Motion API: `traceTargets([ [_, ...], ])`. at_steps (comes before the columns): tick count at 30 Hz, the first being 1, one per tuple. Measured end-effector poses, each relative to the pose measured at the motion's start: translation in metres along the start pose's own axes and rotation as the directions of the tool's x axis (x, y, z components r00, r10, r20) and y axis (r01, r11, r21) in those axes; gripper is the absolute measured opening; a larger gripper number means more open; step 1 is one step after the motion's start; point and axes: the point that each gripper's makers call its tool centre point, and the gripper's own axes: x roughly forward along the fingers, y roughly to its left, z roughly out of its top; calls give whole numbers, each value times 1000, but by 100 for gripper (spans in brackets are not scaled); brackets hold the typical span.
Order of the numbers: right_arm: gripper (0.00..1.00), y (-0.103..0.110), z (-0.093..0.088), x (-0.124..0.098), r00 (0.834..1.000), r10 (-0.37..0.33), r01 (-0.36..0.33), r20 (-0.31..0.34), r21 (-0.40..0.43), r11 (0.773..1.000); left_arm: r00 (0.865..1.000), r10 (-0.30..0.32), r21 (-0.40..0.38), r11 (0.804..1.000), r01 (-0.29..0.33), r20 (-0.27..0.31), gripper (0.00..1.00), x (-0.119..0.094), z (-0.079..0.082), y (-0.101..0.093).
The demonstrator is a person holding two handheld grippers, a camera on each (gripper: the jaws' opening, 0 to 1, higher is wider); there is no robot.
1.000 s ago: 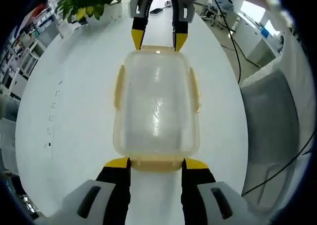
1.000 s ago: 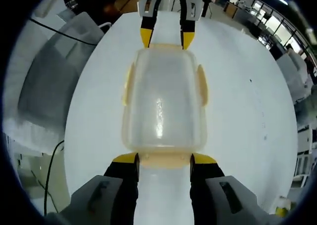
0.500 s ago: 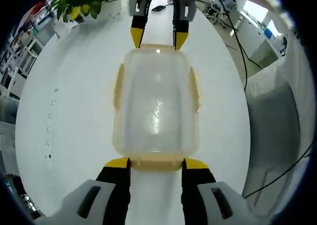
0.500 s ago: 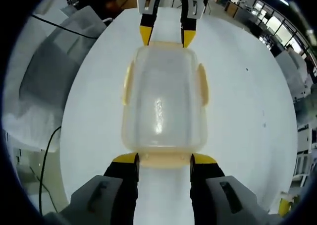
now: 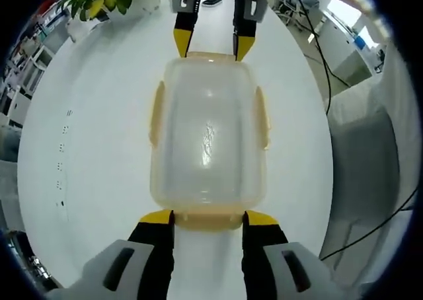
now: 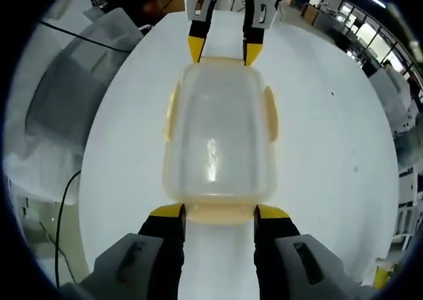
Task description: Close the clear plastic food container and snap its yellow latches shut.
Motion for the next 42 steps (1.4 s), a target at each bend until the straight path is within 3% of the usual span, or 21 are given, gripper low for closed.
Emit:
traceTargets([
  [17, 40, 3, -14, 11, 999, 5, -5, -35, 3, 1000, 999, 28, 36, 999, -27, -26, 38, 9, -1, 5],
  [21, 52, 11, -25, 18, 999, 33, -30, -38, 81, 996, 999, 39, 27, 999, -39, 3, 40, 9, -2, 7],
  [25, 43, 10, -36, 13, 999, 15, -9, -44, 125, 992, 998, 56, -17, 998, -56, 10, 39, 8, -13, 9],
  [27, 44, 12, -35, 6, 1000, 19, -16, -11, 201, 979, 994, 102, -30, 994, -101, 32, 37, 1, -19, 17],
  [28, 47, 12, -35, 4, 1000, 20, -22, 9, 243, 970, 993, 102, -100, 990, -95, 66, 37, -4, -19, 17],
  [30, 54, 9, -35, -3, 999, 10, -26, 43, 377, 926, 987, 94, -192, 979, -67, 133, 37, -14, -17, 18],
  [32, 48, 2, -37, -10, 998, -6, -24, 63, 462, 886, 978, 91, -296, 955, -32, 189, 36, -23, -13, 18],
  [34, 40, -6, -36, -19, 995, -30, -23, 91, 535, 845, 969, 73, -434, 900, 38, 237, 32, -31, -10, 17],
  [35, 38, -10, -34, -24, 993, -43, -29, 109, 586, 810, 953, 73, -495, 865, 87, 294, 33, -36, -3, 17],
  [37, 39, -22, -33, -32, 988, -57, -56, 141, 683, 728, 934, 121, -595, 796, 111, 335, 33, -42, -1, 27],
  [38, 42, -33, -29, -38, 980, -84, -86, 181, 763, 640, 936, 153, -693, 711, 119, 318, 33, -45, -7, 33],
  [39, 43, -34, -23, -43, 972, -104, -117, 212, 815, 567, 923, 183, -779, 605, 165, 337, 34, -48, -7, 40],
  [40, 43, -37, -18, -46, 962, -123, -139, 244, 824, 549, 910, 186, -831, 506, 234, 370, 34, -50, -4, 41],
  [41, 40, -41, -15, -49, 956, -126, -161, 266, 830, 534, 889, 174, -848, 422, 321, 424, 37, -52, 3, 40],
  [42, 39, -40, -13, -50, 952, -122, -181, 280, 840, 511, 865, 156, -836, 383, 393, 478, 41, -54, 9, 37],
])
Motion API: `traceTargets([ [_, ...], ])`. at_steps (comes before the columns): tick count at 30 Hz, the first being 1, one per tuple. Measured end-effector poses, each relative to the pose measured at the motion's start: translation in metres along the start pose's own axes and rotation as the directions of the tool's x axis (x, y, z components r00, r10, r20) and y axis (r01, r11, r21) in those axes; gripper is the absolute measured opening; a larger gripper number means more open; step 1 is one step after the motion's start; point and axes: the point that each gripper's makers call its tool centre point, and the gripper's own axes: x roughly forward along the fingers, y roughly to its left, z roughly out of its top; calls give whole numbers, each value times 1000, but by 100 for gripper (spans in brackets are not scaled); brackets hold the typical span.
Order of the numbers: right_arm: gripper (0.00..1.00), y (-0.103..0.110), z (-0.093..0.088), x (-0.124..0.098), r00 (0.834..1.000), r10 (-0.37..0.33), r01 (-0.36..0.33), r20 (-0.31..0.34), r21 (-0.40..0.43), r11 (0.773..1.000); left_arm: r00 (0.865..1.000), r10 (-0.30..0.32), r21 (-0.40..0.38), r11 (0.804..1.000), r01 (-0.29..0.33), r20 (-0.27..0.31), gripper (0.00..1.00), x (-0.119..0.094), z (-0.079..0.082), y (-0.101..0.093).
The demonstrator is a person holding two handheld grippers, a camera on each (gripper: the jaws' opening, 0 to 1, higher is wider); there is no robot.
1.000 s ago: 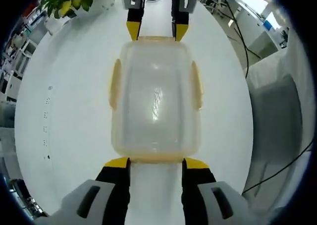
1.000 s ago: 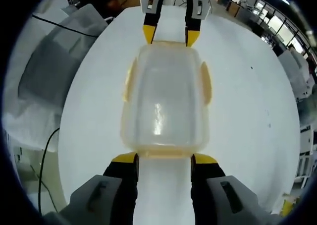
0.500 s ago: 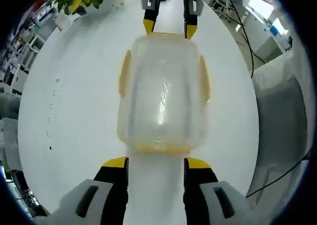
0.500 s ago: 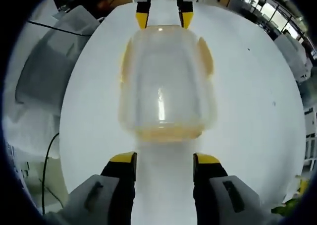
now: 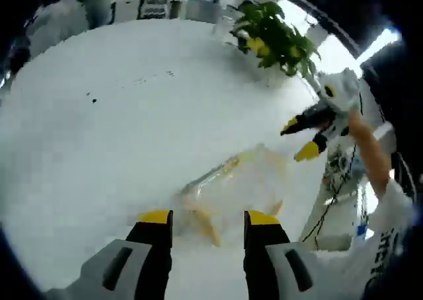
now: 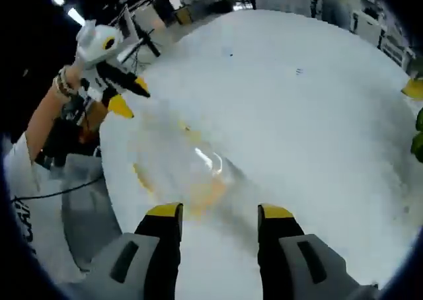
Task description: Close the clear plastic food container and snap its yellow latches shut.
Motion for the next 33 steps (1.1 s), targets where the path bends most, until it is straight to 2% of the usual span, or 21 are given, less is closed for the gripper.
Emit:
traceTargets([
  [1, 38, 8, -4, 0, 1000, 22, -22, -1, 64, 998, 999, -31, -55, 998, 32, 7, 44, 1, 0, -4],
  [3, 37, 14, -4, 3, 998, 67, -66, 0, 120, 991, 996, -85, -152, 985, 87, 20, 45, 4, -2, -10],
  [5, 36, 21, -8, 9, 996, 94, -92, -4, 180, 979, 995, -102, -231, 968, 100, 0, 46, 10, -14, -15],
  [7, 34, 24, -11, 14, 994, 109, -104, -10, 213, 971, 997, -74, -217, 974, 66, -28, 50, 15, -23, -13],
  [9, 34, 27, -13, 21, 993, 116, -109, -15, 230, 967, 997, -15, -183, 983, 0, -82, 50, 21, -38, -7],
  [13, 34, 30, -20, 33, 995, 85, -73, -48, 217, 973, 992, -28, -181, 983, 6, -120, 48, 32, -52, -15],
  [16, 32, 31, -28, 39, 994, 58, -41, -88, 184, 982, 992, -25, -173, 985, 2, -128, 46, 35, -51, -15],
  [17, 31, 32, -35, 41, 993, 40, -21, -115, 159, 987, 990, -25, -178, 984, 0, -138, 46, 36, -52, -15],
  [18, 29, 31, -39, 43, 990, 32, -14, -138, 131, 991, 989, -21, -178, 984, -6, -149, 45, 36, -53, -14],
  [19, 26, 27, -49, 45, 982, 1, 12, -189, 68, 998, 989, -16, -173, 985, -9, -147, 44, 35, -53, -13],
  [20, 29, 34, -42, 47, 989, 33, -17, -144, 108, 994, 989, -13, -173, 985, -13, -149, 44, 35, -53, -11],
  [23, 27, 28, -37, 46, 986, 35, -21, -162, 92, 996, 989, -14, -176, 984, -12, -148, 43, 35, -55, -14],
  [26, 26, 30, -39, 46, 985, 38, -22, -170, 97, 995, 989, -9, -185, 983, -19, -148, 42, 36, -47, -7],
  [30, 25, 34, -44, 45, 984, 41, -25, -176, 94, 995, 985, 58, -157, 984, -83, -160, 32, 39, -46, 6],
  [31, 25, 35, -45, 45, 983, 42, -25, -176, 95, 995, 983, 80, -142, 984, -104, -167, 28, 39, -47, 10],
  [32, 25, 37, -46, 45, 984, 40, -23, -176, 99, 995, 975, 128, -114, 982, -150, -183, 23, 38, -48, 19],
  [33, 25, 37, -47, 45, 984, 38, -21, -175, 98, 995, 971, 142, -71, 985, -158, -193, 20, 37, -48, 22],
])
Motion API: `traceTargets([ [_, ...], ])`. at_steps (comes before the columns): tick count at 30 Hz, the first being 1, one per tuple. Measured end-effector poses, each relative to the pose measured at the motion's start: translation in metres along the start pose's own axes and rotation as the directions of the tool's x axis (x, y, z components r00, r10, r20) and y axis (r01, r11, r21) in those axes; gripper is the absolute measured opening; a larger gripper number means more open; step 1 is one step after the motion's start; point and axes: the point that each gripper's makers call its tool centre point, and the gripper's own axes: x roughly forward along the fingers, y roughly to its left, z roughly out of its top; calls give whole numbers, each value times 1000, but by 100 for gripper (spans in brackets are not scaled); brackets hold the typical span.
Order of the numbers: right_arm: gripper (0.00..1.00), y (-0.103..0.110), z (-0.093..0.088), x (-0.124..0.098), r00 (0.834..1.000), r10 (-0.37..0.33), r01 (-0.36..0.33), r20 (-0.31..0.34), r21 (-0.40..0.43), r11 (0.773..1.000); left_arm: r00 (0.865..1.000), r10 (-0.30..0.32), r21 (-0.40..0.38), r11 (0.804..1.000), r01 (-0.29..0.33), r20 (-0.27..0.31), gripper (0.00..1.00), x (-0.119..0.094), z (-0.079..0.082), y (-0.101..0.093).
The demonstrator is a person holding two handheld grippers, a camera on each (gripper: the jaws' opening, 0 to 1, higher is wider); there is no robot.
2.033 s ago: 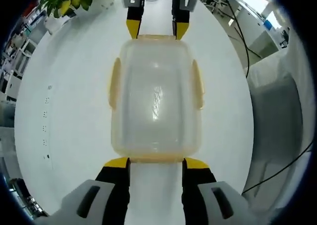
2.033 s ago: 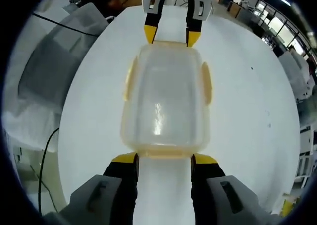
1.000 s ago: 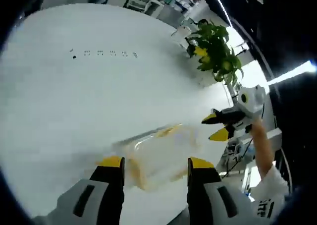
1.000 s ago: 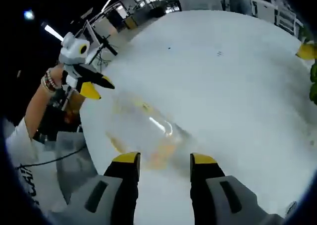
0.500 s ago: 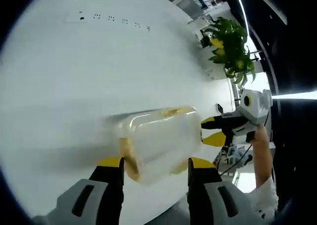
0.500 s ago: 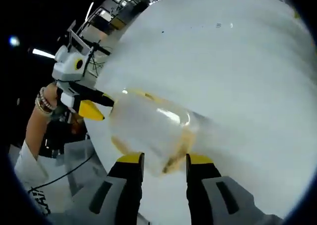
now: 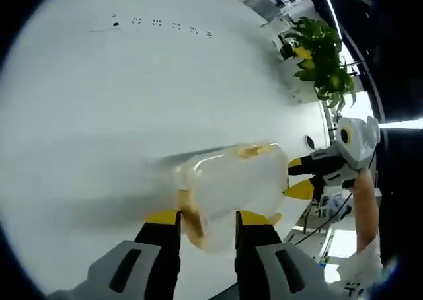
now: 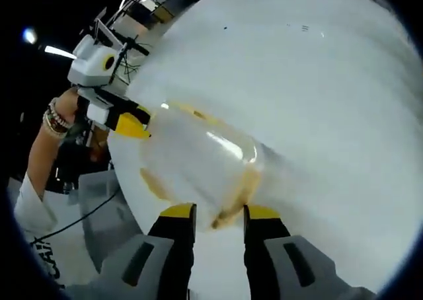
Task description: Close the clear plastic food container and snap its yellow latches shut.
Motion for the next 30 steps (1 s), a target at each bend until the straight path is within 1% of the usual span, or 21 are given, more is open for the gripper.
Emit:
traceTargets([
  [1, 25, 1, -1, 0, 1000, -1, 1, 3, -4, 1000, 1000, -28, -46, 999, 28, 3, 20, 0, 2, -6],
  [4, 25, 1, -1, 1, 1000, 2, -2, 5, 0, 1000, 1000, -22, -40, 999, 22, -2, 19, 0, 3, -3],
  [5, 25, 2, -2, 1, 1000, 3, -3, 4, 4, 1000, 1000, -20, -40, 999, 20, -2, 18, 1, -1, -7],
  [6, 25, -2, 3, 2, 1000, 3, -3, -1, 4, 1000, 1000, -23, -45, 999, 23, -3, 18, 1, -2, -8],
  [10, 24, -8, 12, 2, 1000, -5, 5, -12, -4, 1000, 1000, -27, -48, 998, 27, -4, 17, 2, -1, -6],
  [11, 24, -9, 12, 2, 1000, -5, 5, -12, -1, 1000, 1000, -27, -46, 999, 27, -1, 17, 2, -3, -9],
  [12, 24, -9, 12, 2, 1000, -3, 3, -11, 1, 1000, 1000, -31, -52, 998, 31, 6, 17, 2, -5, -9],
  [16, 23, -10, 14, 3, 1000, 2, -2, -5, 1, 1000, 998, -59, -89, 994, 60, 14, 16, 4, -1, -6],
  [17, 23, -10, 14, 3, 1000, 0, 0, -8, 2, 1000, 998, -58, -82, 995, 58, 12, 16, 4, -4, -10],
  [20, 23, -12, 16, 4, 1000, 0, 0, -17, 0, 1000, 998, -58, -95, 994, 59, 9, 15, 5, -8, -14],
  [21, 23, -12, 17, 4, 1000, -1, 1, -18, -2, 1000, 998, -59, -95, 994, 59, 5, 15, 5, -2, -9],
  [22, 21, -3, 15, 6, 998, 64, -65, -23, -31, 997, 998, -63, -97, 993, 64, 4, 13, 4, -1, -8],
  [23, 21, -10, 15, 9, 1000, 15, -15, -4, -13, 1000, 999, -6, -133, 991, 0, -49, 14, 2, -9, 4],
  [24, 21, -7, 9, 9, 1000, 14, -14, -12, -22, 1000, 998, -69, -114, 991, 68, -3, 14, 8, 0, -4],
  [27, 22, -9, 6, 11, 1000, 17, -17, -9, -18, 1000, 997, -76, -121, 990, 75, -4, 14, 9, 0, -6],
  [28, 22, -10, 6, 11, 1000, 17, -18, -13, -17, 1000, 997, -77, -112, 991, 76, -6, 14, 10, 1, -8],
  [29, 22, -11, 6, 12, 1000, 16, -16, -16, -17, 1000, 997, -78, -120, 990, 77, -8, 14, 9, 6, -3],
  [30, 22, -8, 3, 11, 1000, 13, -14, -20, -19, 1000, 997, -78, -114, 990, 77, -6, 14, 10, 6, -4],
])
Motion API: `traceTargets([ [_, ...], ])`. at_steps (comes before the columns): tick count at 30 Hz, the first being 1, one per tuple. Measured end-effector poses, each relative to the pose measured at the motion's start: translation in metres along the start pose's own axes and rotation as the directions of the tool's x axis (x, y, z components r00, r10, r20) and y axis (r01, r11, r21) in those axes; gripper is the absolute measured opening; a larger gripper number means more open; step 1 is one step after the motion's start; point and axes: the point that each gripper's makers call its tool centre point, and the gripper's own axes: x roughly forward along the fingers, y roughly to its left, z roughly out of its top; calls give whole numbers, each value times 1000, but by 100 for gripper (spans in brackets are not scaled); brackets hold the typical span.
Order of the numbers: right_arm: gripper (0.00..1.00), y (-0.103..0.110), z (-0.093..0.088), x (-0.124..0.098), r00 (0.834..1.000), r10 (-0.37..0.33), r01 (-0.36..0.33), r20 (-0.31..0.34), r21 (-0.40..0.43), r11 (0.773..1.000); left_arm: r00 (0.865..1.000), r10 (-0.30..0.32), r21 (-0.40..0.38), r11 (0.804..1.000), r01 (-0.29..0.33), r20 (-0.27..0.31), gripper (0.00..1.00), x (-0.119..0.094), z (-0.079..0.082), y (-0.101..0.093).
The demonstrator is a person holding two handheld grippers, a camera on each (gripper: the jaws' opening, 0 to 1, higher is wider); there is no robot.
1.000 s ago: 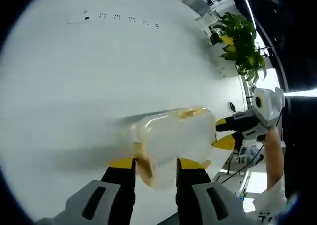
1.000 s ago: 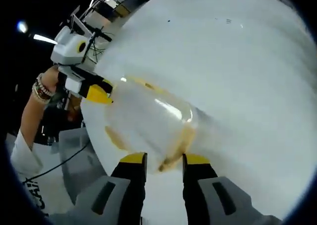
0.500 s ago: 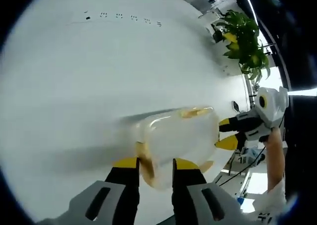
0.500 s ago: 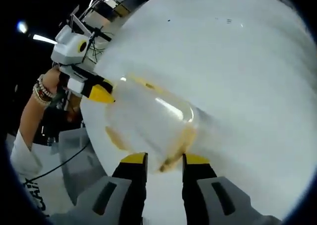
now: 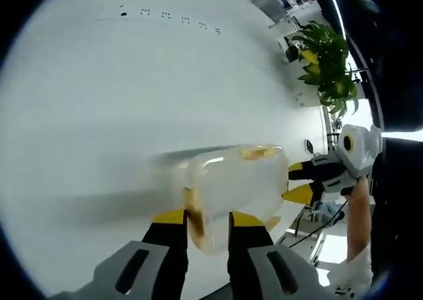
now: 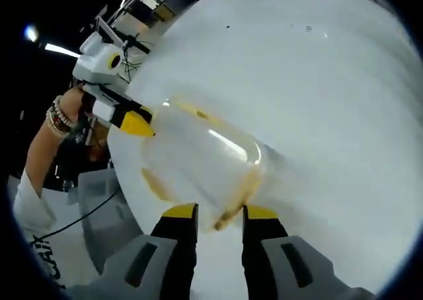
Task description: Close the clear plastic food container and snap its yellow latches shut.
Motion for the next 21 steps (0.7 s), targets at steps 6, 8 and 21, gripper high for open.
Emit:
traceTargets([
  [6, 22, 2, -6, -3, 1000, 0, 0, -1, 5, 1000, 1000, -4, 4, 1000, 4, 6, 15, 2, 2, -2],
  [8, 22, 3, -8, -4, 1000, -2, 2, -2, 4, 1000, 1000, -4, 1, 1000, 4, 3, 15, 1, 9, 3],
  [21, 23, 4, -9, -10, 1000, -11, 11, 8, -13, 1000, 999, -22, 59, 998, 19, 41, 16, 2, -4, -8],
])
